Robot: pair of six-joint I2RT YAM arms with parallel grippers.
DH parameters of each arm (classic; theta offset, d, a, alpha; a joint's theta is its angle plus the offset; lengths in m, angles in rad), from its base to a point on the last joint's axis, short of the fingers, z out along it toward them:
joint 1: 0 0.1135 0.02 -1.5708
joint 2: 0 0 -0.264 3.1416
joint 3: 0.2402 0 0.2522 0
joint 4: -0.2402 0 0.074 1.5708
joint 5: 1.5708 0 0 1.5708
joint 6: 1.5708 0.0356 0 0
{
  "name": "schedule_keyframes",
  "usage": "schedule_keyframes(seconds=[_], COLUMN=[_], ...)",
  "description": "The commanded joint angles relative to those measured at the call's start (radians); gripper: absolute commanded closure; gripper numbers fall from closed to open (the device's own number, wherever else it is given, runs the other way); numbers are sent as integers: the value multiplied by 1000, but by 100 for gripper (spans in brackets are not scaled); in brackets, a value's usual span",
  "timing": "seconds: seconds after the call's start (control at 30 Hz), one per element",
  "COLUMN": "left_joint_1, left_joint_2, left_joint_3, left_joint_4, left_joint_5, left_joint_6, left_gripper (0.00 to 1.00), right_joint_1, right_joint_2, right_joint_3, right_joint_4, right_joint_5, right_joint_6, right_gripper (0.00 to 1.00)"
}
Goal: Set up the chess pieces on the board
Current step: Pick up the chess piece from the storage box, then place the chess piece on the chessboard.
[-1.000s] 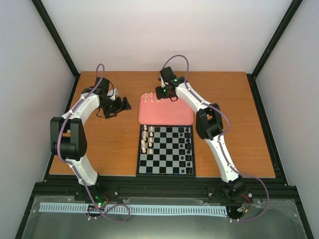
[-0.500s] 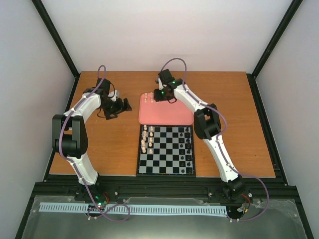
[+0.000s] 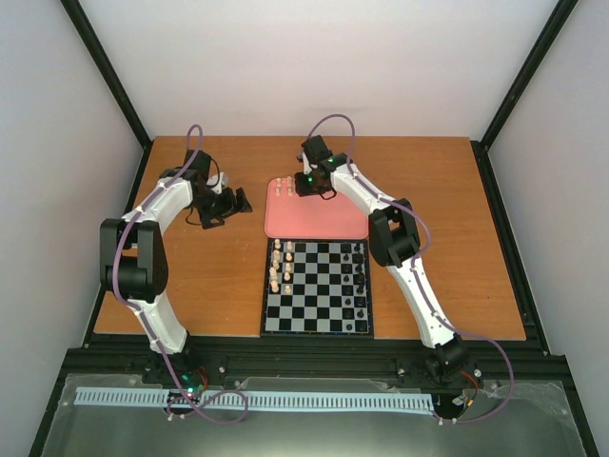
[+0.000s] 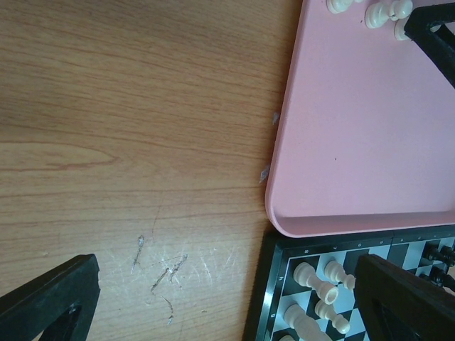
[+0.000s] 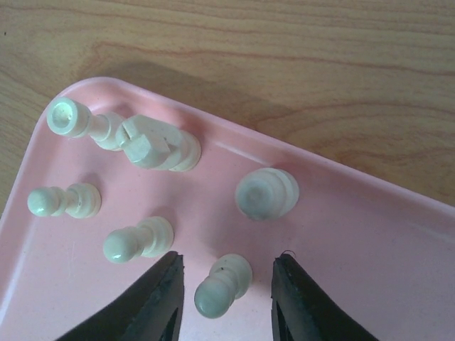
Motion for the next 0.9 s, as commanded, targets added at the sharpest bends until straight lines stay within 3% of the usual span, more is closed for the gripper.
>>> schedule_keyframes(seconds=[0.0,0.27,0.43,0.87], left_joint_1=[6,7,6,6], left_joint_2=[18,19,12,-19], left_joint_3=[24,24,23,32], left_joint_4=[15,16,15,4], left_joint_5=[16,17,12,6], left_joint_6=[4,4,5,4], left_gripper=[0,0,0,0], right_joint_1=[4,4,21,290], right_joint_2=[27,3,-115,-792], right_joint_3=[31,28,-40,-837], right_joint_4=[-3,-34,-48,30], right_joint_5=[11,33,58,113], right_joint_6=[4,0,-31,-52], right_gripper=[68,89,95,94])
